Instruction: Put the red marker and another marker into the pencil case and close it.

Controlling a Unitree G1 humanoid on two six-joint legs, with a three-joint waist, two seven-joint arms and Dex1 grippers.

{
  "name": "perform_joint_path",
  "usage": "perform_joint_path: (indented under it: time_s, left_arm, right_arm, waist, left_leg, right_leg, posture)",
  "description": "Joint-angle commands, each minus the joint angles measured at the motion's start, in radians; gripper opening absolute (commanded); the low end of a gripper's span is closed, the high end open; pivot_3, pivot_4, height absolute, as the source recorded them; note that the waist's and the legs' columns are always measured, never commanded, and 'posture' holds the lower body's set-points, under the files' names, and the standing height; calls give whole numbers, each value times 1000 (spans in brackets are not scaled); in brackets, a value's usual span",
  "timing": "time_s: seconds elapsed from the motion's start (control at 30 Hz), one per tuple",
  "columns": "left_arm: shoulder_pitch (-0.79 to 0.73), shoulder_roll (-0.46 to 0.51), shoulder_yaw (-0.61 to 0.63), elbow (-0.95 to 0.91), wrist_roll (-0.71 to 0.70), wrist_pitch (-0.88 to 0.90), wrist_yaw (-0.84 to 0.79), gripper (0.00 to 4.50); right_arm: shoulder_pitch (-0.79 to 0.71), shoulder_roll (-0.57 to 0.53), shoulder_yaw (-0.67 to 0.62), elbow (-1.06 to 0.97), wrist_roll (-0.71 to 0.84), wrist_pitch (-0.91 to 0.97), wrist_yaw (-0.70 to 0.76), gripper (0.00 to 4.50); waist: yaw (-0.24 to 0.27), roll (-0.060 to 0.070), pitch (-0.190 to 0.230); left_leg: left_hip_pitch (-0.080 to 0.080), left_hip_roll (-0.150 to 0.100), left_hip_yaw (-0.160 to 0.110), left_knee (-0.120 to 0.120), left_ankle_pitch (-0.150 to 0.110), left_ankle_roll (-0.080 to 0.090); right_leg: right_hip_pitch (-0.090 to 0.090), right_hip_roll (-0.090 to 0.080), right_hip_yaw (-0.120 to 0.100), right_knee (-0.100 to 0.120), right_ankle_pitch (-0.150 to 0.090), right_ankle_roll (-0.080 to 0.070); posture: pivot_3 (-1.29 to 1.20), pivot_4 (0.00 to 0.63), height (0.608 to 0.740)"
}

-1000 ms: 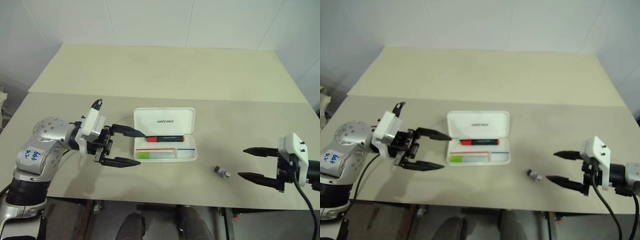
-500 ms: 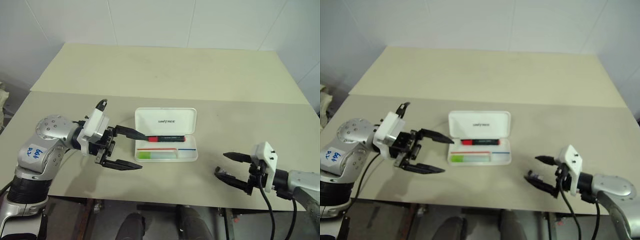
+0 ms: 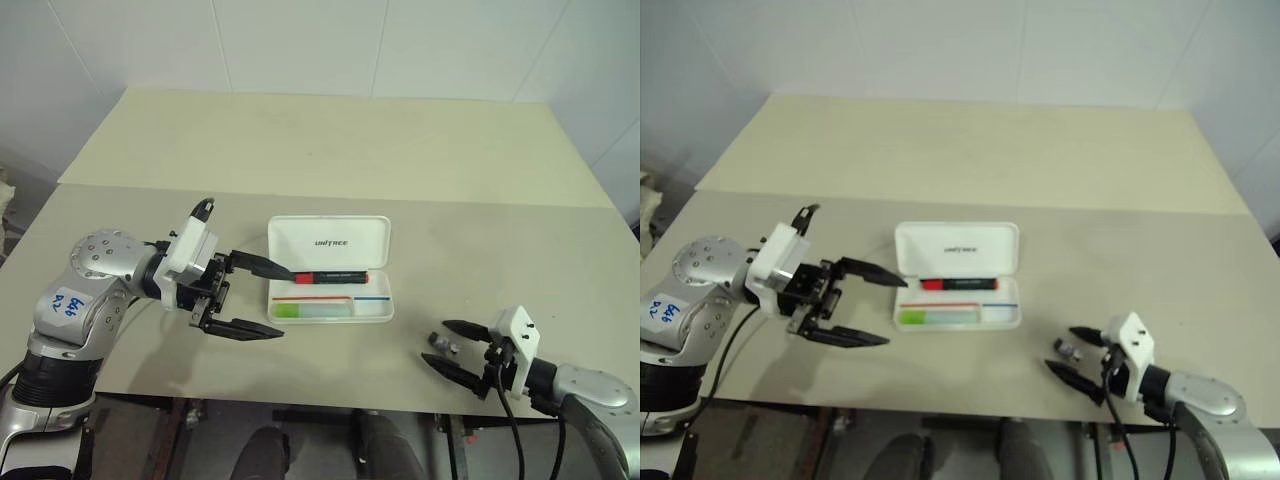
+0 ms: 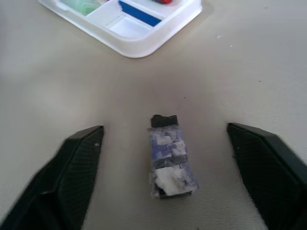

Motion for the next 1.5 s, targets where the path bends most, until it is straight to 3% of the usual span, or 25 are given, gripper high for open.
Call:
perform_joint_path:
  time_s: [0.03, 0.27, 0.57, 0.7, 1.0, 1.5]
  left_arm:
    - [-25, 10, 16, -9, -9, -11, -2, 3768]
    - [-26, 8, 17, 9, 5, -28, 3, 3768]
    - [27, 12, 12, 77, 78, -133, -13, 3768]
    - [55, 1, 0, 113, 127, -196, -2, 3768]
    - [90, -18, 5, 86, 136, -215, 51, 3768]
    - [170, 11, 59, -1, 114, -180, 121, 3768]
  right_arm:
    - [3, 29, 26, 10, -9, -10, -22, 2789]
    - [-14, 50, 34, 17, -22, -40, -35, 406]
    - [-205, -32, 46, 27, 26, -64, 114, 405]
    - [-403, -66, 144, 117, -11, -95, 241, 405]
    - [-680, 5, 342, 370, -114, -206, 396, 405]
    - [-760, 68, 396, 485, -169, -233, 451, 405]
  waist:
    - [-1, 0, 0]
    - [-16, 0, 0]
    - [-18, 1, 0]
    - [-20, 1, 1]
    - [-16, 1, 1]
    - [-17, 2, 1]
  left_leg:
    - [1, 0, 0, 0, 0, 0]
    - [2, 0, -1, 0, 0, 0]
    - [3, 0, 0, 0, 0, 0]
    - [3, 1, -1, 0, 0, 0]
    - [0, 0, -3, -2, -1, 0]
    - [-1, 1, -3, -2, -1, 0]
  right_leg:
    - [1, 0, 0, 0, 0, 0]
    - [3, 0, -1, -1, -1, -1]
    - [4, 0, 0, -1, 0, -1]
    - [4, 0, -1, -1, 0, -1]
    - [2, -1, -3, -4, 0, 0]
    - [0, -2, -3, -3, 0, 0]
  posture:
    - [0, 150, 740]
    - [0, 150, 740]
    - [0, 150, 740]
    - [0, 150, 740]
    - [0, 150, 740]
    - [0, 150, 740]
